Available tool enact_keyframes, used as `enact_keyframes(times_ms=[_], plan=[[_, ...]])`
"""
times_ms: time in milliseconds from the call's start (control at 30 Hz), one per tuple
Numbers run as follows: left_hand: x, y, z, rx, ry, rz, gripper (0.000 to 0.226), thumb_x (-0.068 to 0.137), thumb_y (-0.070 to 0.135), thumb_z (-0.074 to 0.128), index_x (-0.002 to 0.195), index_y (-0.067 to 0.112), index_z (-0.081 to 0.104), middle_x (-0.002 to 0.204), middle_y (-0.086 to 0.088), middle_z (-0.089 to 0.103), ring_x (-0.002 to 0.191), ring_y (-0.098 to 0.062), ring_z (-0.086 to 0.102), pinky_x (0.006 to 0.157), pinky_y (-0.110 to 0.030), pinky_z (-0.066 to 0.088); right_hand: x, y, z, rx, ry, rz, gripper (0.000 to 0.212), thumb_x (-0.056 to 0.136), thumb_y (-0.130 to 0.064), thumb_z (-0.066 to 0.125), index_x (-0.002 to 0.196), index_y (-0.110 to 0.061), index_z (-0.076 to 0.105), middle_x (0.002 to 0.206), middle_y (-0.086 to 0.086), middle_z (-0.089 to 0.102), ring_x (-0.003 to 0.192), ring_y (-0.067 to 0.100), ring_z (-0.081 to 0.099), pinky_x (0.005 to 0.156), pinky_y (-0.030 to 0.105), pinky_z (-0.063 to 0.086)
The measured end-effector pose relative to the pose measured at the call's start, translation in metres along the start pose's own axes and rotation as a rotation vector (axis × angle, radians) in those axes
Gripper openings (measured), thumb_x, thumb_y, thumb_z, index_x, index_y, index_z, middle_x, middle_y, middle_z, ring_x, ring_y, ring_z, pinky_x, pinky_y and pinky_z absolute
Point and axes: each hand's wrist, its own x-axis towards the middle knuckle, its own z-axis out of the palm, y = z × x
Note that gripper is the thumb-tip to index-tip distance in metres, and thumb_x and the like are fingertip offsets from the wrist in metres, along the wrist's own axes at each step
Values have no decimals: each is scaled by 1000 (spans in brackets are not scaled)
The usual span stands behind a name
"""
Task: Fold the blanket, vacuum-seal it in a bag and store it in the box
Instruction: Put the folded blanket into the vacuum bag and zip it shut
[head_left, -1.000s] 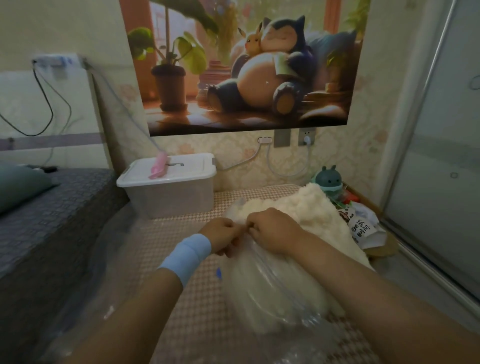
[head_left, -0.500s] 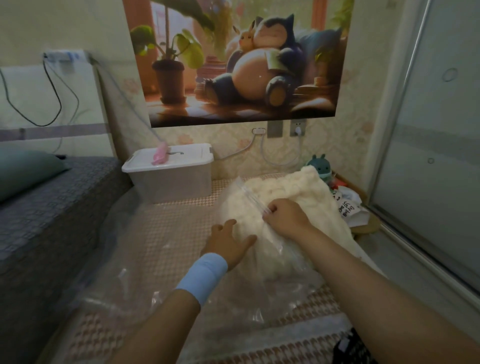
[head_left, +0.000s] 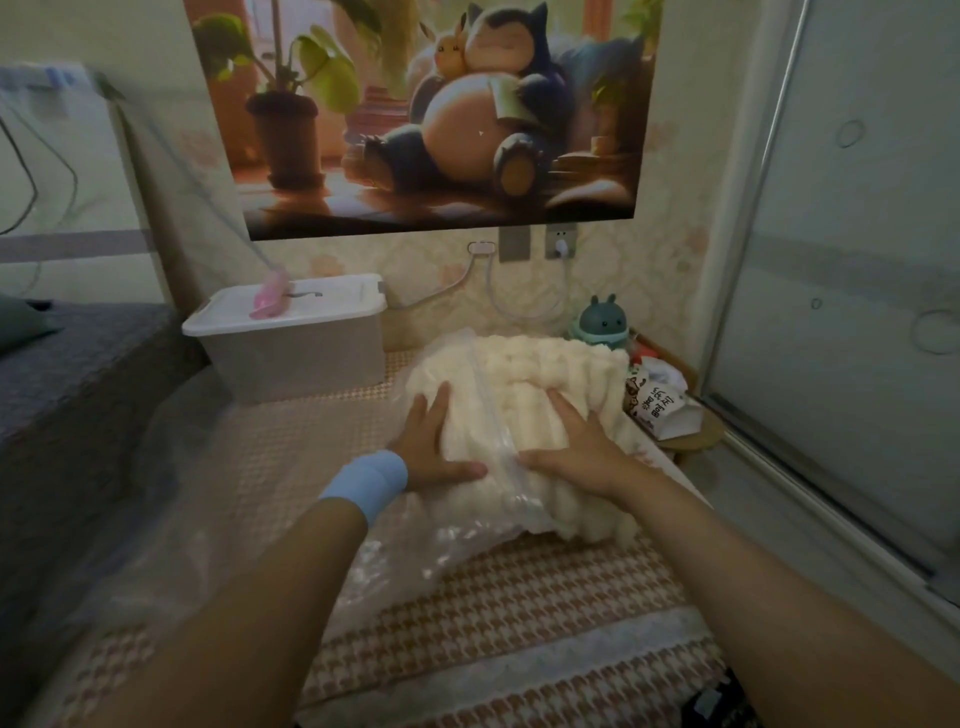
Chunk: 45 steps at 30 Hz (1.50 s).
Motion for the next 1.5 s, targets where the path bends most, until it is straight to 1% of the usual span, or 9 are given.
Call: enact_keyframes(times_ms=[233,333,500,667,833,1100,1267,1400,1500], plan=[[-21,-2,-15,201,196,-199,127,54,63,81,150,26,7,155,-8,9,142,-32,20,111,-48,32,-5,-15,18,-466,206,-212,108,71,-67,73,154,-45,7,164,7,-15,151,32,1,118,51,18],[-49,37,-9,218,564,50,63,69,39,77,117,21,40,123,-6,42,111,-30,49,88,-42,47,-10,-23,19,-706,541,-457,82,63,-64,77,133,-33,46,151,15,28,136,35,30,103,54,31],[-87,57,39,465,175,290,75,61,75,63,117,28,46,115,1,42,104,-23,43,84,-40,48,-22,-14,23,-773,363,-644,49,87,-54,40,117,-22,61,122,7,54,115,32,53,93,47,39],[-77,28,40,369,254,278,38,89,38,59,122,19,59,127,-4,45,116,-26,46,100,-34,42,-29,10,30,-1068,201,-573,106,79,-58,63,157,-37,-5,163,9,-25,150,38,-19,104,79,5],[-87,0,26,177,247,325,33,99,26,48,131,24,59,139,1,51,127,-17,47,103,-12,23,-19,3,48,-904,327,-494,93,90,-30,64,156,-44,-1,166,12,-4,147,48,14,77,47,55],[-98,-5,-2,-265,375,523,33,86,32,63,116,21,70,131,7,59,121,-4,53,108,-18,35,13,-66,45,-330,577,-315,61,80,-28,64,137,-31,44,126,9,48,95,35,57,68,37,44],[-107,-9,-14,79,76,110,58,75,73,52,93,23,74,103,2,68,97,-17,63,93,-35,48,6,-63,78,-603,168,-461,80,82,-61,61,151,-38,28,151,7,32,133,36,37,104,45,40],[-92,0,-19,150,529,90,23,86,44,61,97,24,63,110,-1,57,103,-22,56,88,-32,45,-3,-68,68,-408,5,-493,54,99,-55,40,150,-39,37,158,-1,35,144,25,31,115,41,28],[-69,3,-24,88,566,1,55,81,45,67,130,32,44,144,-2,32,132,-28,33,104,-41,36,-3,-64,39,116,143,-323,42,98,-47,53,137,-32,58,139,-7,58,129,17,52,106,33,41]])
